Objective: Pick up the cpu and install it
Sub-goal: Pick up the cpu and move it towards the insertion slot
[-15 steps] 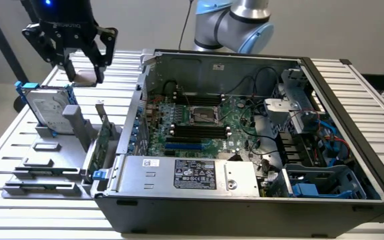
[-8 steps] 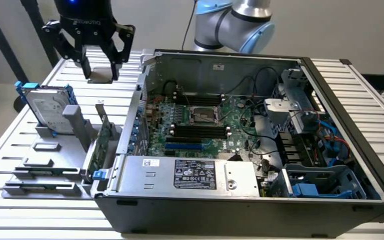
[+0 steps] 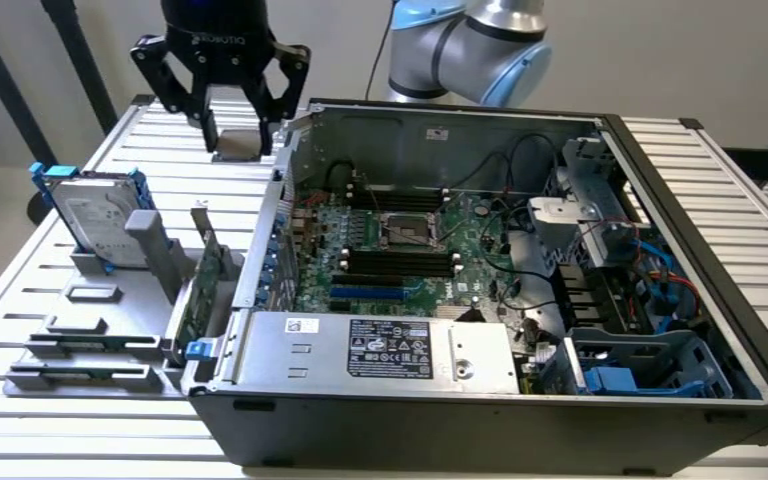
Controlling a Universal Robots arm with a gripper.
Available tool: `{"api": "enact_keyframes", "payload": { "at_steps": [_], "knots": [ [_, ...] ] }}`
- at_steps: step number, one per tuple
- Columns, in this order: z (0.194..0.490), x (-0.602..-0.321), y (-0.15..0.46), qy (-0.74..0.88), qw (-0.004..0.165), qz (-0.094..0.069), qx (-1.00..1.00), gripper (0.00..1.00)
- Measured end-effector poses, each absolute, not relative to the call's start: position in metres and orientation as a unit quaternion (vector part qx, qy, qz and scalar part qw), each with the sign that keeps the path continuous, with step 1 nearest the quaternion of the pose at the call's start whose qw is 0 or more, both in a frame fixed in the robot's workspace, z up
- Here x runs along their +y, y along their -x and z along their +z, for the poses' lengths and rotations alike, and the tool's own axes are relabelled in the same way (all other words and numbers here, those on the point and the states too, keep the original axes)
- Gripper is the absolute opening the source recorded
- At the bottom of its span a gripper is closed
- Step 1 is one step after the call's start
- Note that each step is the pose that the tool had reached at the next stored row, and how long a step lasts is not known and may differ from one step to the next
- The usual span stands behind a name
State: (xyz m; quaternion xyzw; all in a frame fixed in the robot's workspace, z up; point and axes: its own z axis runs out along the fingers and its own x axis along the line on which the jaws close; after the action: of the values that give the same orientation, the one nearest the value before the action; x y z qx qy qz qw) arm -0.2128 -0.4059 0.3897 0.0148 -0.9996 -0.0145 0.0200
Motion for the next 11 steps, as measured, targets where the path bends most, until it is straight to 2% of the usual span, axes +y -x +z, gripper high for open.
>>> {"api": "enact_keyframes", "payload": {
  "at_steps": [11],
  "knots": [
    [0.389,-0.384,0.176,-0.015,0.02,-0.014,-1.0,0.55]
  ]
}}
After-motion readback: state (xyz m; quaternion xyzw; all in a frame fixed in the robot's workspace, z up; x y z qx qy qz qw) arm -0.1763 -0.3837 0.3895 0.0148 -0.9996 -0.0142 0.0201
